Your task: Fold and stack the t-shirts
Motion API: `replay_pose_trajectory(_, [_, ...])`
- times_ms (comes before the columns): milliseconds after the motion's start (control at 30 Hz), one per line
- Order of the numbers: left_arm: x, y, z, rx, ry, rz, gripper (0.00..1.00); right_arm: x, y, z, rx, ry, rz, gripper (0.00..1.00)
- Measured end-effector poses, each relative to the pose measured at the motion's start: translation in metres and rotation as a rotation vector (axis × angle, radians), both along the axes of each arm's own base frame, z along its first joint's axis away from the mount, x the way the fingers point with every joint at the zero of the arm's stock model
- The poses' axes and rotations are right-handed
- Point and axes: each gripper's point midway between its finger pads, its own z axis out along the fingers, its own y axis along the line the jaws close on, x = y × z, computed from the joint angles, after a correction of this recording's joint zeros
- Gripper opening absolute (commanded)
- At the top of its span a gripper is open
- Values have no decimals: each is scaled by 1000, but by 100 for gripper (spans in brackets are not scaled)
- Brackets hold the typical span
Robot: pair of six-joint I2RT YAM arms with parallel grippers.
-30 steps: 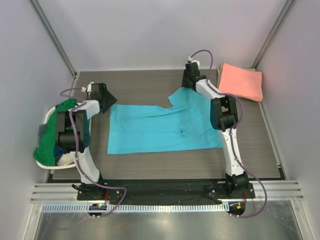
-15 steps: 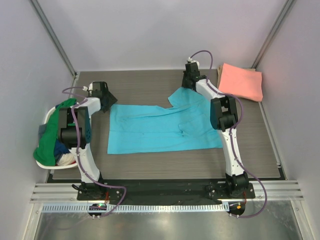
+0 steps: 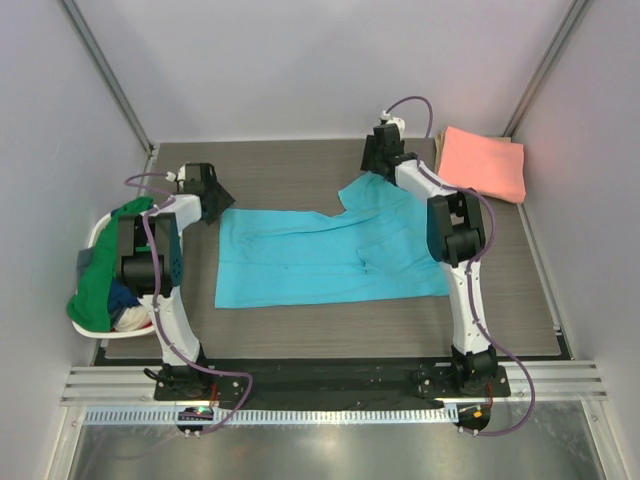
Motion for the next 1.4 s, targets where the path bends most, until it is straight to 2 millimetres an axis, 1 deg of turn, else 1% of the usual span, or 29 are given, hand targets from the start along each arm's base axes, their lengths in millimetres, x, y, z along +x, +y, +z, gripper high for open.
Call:
replay_pose_trajectory(100, [0,0,0,0,0,-1,57,4,-2,6,-3,-25,-15,64])
replay_pose_trajectory(267, [0,0,0,1,0,-3,57,2,-8,4,-17,-11,-35,63])
replay_pose_trajectory(367, [0,0,0,1,1,-3,57,6,-7,9,-17,-5,-39,60])
replay_pose_trajectory(400, [0,0,0,1,1,-3,57,10,-6,11,-13,-11,-41,56])
replay_pose_trajectory(467, [0,0,0,1,1,-3,57,17,-3,13,3,-22,-35,52])
replay_pose_trajectory(500, [0,0,0,1,1,-3,57,18,-1,12,9,-21,-32,50])
replay_pose_trajectory(600, [0,0,0,1,1,-4,57,14,1,3,20,9,-26,50])
replay_pose_trajectory(700, [0,0,0,1,1,-3,57,10,1,-4,20,34,-31,54])
replay_pose_trajectory(867, [0,0,0,1,1,-4,57,6,-1,-9,15,56,-39,57])
replay_pose_trajectory(967, [0,0,0,1,1,-3,57,4,-2,-12,16,68,-44,57])
replay_pose_trajectory(1067, [0,0,0,1,1,-4,57,2,-2,-21,21,90,-51,55])
replay_pose_trajectory(1100, [0,0,0,1,1,-4,57,1,-2,-26,20,102,-53,54])
replay_pose_trajectory(1233, [0,0,0,1,2,-4,57,0,1,-26,39,107,-58,46])
replay_pose_trajectory(1333, [0,0,0,1,2,-4,57,3,3,-26,51,106,-57,34])
replay_pose_trajectory(1367, [-1,0,0,1,3,-4,57,3,3,-26,55,106,-58,24])
replay_pose_trajectory(1400, [-1,0,0,1,3,-4,57,3,3,-27,55,108,-56,20])
